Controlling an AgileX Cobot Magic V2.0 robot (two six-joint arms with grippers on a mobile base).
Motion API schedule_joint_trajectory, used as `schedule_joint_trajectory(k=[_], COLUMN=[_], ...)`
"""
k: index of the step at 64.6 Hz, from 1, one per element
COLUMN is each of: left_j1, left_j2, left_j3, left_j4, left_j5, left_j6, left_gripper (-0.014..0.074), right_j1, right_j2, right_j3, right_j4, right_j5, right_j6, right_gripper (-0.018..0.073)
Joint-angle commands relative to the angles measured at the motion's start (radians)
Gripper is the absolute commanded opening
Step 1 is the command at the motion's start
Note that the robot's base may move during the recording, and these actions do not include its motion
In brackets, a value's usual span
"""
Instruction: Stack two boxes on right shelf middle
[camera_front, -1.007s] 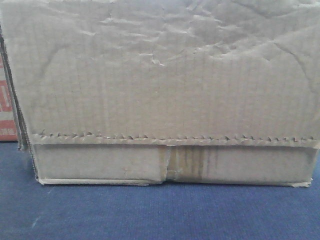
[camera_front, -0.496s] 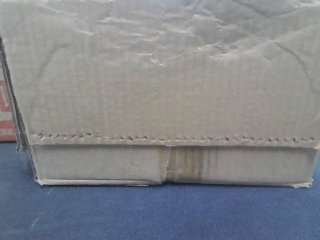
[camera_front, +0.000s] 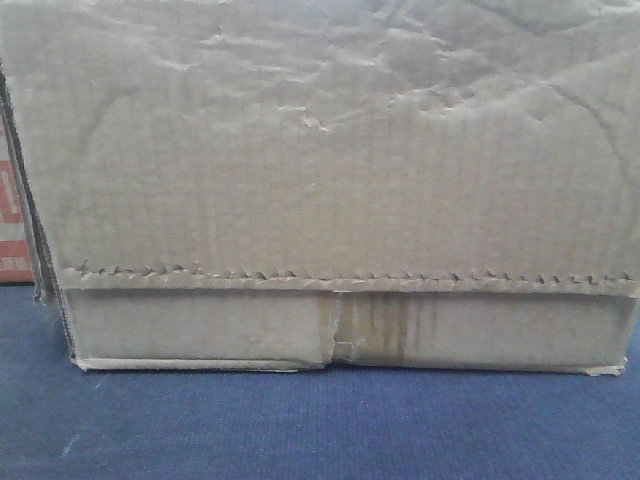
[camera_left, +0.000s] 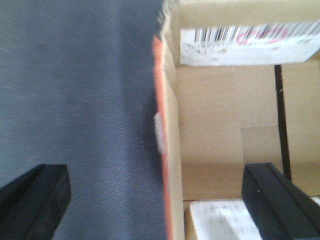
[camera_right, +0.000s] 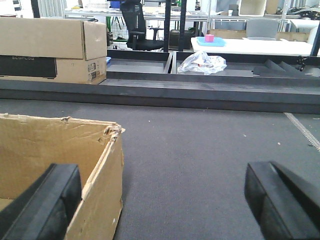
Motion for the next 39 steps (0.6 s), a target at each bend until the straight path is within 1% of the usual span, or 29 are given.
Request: schedule_joint_trajectory(k=[1, 13, 16, 19, 23, 27, 28, 34, 35, 36, 39], left_j1=[-0.002, -0.002, -0.002, -0.002, -0.002, -0.002, -0.002, -0.002, -0.002, -0.002, -0.002], left_j2=[0.041, 0.099, 0.104, 0.104, 0.104, 0.104, 0.104, 0.104, 0.104, 0.104, 0.102], left_j3=[-0.009, -0.009, -0.009, -0.009, -0.01, -0.012, -0.012, -0.012, -0.012, -0.012, -0.012], left_j4=[-0.014, -0.014, -0.014, -0.014, -0.014, -0.014, -0.014, -0.014, -0.014, -0.014, -0.014], left_j5=[-0.023, -0.045, -0.045, -0.045, -0.046, -0.047, -0.047, -0.047, -0.047, -0.047, -0.047], left_j6=[0.006, 0.006, 0.006, 0.006, 0.006, 0.006, 0.006, 0.006, 0.006, 0.006, 0.006], left_gripper=[0.0598, 0.0593, 0.0569, 0.0526, 0.0414, 0.0278, 0.0221, -0.0013, -0.0069, -0.0106, -0.0111], right_j1=[0.002, 0.002, 0.002, 0.002, 0.002, 0.002, 0.002, 0.002, 0.002, 0.002, 0.002], right_j2=[0.003, 0.003, 0.003, 0.003, 0.003, 0.003, 0.003, 0.003, 0.003, 0.003, 0.003], right_j3=[-0.004, -0.004, -0.004, -0.004, -0.004, -0.004, -0.004, -0.004, -0.004, -0.004, -0.004], right_j4=[-0.013, -0.017, -0.017, -0.017, -0.017, -0.017, -0.017, -0.017, -0.017, -0.017, -0.017], right_j5=[-0.016, -0.016, -0.016, -0.016, -0.016, -0.014, -0.014, -0.014, -0.014, -0.014, -0.014], right_j6=[0.002, 0.002, 0.002, 0.002, 0.002, 0.002, 0.002, 0.002, 0.002, 0.002, 0.002], right_gripper=[0.0568, 0.0568, 0.0568, 0.0568, 0.0568, 0.0568, 0.0568, 0.0568, 0.0568, 0.0568, 0.0568])
